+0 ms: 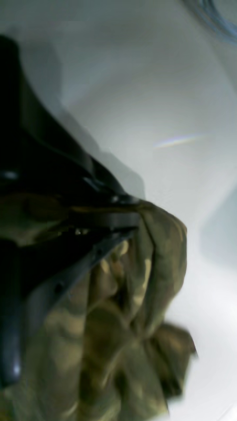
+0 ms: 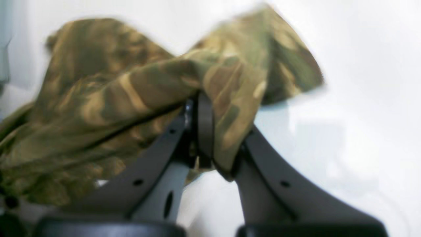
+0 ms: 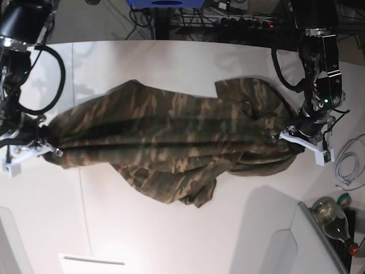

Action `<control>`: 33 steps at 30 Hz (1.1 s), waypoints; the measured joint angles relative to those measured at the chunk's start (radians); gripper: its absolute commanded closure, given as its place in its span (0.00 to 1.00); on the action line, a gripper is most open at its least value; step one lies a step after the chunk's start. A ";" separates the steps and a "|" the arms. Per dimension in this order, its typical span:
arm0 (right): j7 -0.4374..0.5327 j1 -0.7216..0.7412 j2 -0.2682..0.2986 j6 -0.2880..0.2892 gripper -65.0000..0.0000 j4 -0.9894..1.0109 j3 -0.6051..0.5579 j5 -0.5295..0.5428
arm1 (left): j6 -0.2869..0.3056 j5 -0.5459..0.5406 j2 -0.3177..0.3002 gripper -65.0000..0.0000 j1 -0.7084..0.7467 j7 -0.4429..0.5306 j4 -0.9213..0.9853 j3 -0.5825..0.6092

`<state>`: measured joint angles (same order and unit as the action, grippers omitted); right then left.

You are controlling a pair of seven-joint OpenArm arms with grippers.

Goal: Layout the t-shirt on the table in an organized manner, then fold the t-shirt properly
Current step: 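Pull the grasped shirt edges apart with both grippers to stretch it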

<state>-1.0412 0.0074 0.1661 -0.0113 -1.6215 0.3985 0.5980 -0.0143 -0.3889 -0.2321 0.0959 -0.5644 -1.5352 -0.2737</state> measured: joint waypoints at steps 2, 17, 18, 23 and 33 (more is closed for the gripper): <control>-0.001 0.045 0.037 0.000 0.99 0.076 -0.014 0.000 | 0.012 0.058 0.014 1.00 0.001 0.000 0.021 0.000; 0.164 0.024 0.065 -0.062 0.31 0.265 -0.014 0.000 | 0.010 0.173 0.073 0.21 0.061 -0.001 0.144 -0.008; 0.167 -0.010 0.062 -0.061 0.28 0.203 -0.016 -0.005 | 0.011 0.172 0.071 0.12 0.067 -0.001 0.138 -0.014; 0.169 -0.159 0.067 -0.058 0.29 -0.094 -0.019 -0.003 | 0.005 0.153 0.082 0.00 0.136 -0.001 -0.066 -0.162; 0.310 -0.002 0.167 -0.036 0.88 0.136 -0.286 -0.156 | 0.169 0.042 0.109 1.00 0.264 -0.002 -0.182 0.208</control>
<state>-0.7315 0.0055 0.3332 -0.0475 -1.4853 0.1123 0.4423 0.1543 -0.3473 -0.1226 0.3599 -0.5663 -1.7172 -0.0654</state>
